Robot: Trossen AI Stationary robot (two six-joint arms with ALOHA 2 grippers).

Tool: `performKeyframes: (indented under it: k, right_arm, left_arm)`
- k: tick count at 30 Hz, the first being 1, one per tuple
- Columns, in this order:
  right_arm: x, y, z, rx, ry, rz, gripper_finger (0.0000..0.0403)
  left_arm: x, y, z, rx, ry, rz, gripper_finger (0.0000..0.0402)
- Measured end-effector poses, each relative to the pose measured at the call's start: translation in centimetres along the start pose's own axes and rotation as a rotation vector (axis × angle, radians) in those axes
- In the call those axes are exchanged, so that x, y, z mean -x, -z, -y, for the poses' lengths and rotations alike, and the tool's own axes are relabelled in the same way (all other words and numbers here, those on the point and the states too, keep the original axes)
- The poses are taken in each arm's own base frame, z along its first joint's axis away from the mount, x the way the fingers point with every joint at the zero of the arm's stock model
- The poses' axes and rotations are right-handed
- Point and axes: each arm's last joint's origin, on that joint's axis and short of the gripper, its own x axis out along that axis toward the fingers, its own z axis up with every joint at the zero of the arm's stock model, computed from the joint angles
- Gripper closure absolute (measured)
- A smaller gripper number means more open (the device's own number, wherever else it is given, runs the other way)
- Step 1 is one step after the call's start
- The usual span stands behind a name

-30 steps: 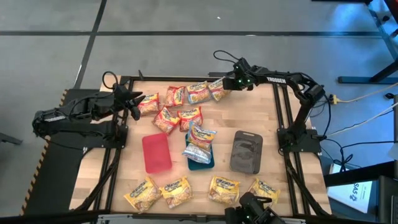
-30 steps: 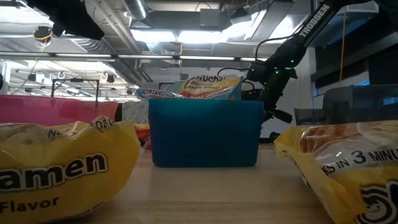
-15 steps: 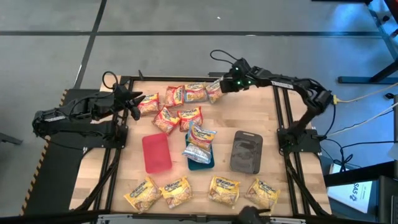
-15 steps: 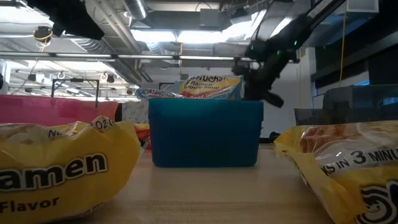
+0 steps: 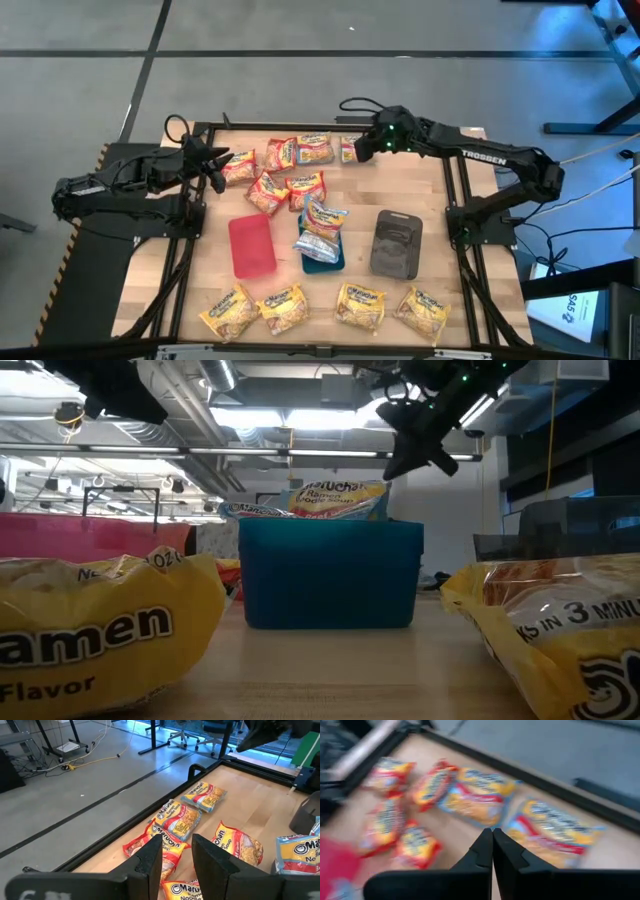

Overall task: Sort Maruchan noodles
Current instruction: Put the blue noodle pack into the blue bin

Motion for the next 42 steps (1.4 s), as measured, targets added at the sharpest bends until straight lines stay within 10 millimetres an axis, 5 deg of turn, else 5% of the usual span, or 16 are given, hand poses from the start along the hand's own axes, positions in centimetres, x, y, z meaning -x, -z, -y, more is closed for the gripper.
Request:
performKeyframes:
  k: [10,14,22,30,42]
  right_arm:
    - [-0.1,0.2,0.3,0.112,0.058,-0.004,0.0391]
    - [-0.1,0.6,2.0,0.107,0.183,-0.083,0.0383]
    - [-0.9,0.7,6.4,-0.047,0.347,-0.232,0.025]
    - [-5.5,1.1,7.9,-0.253,0.181,-0.351,0.01]
    - [-10.2,2.7,9.7,-0.423,0.105,-0.472,0.0092]
  left_arm:
    - [0.0,0.0,0.0,0.0,0.0,0.0,0.0303]
    - [0.0,0.0,0.0,0.0,0.0,0.0,0.0303]
    - [0.0,0.0,0.0,0.0,0.0,0.0,0.0303]
    - [0.0,0.0,0.0,0.0,0.0,0.0,0.0303]
    - [0.0,0.0,0.0,0.001,0.0,0.0,0.0303]
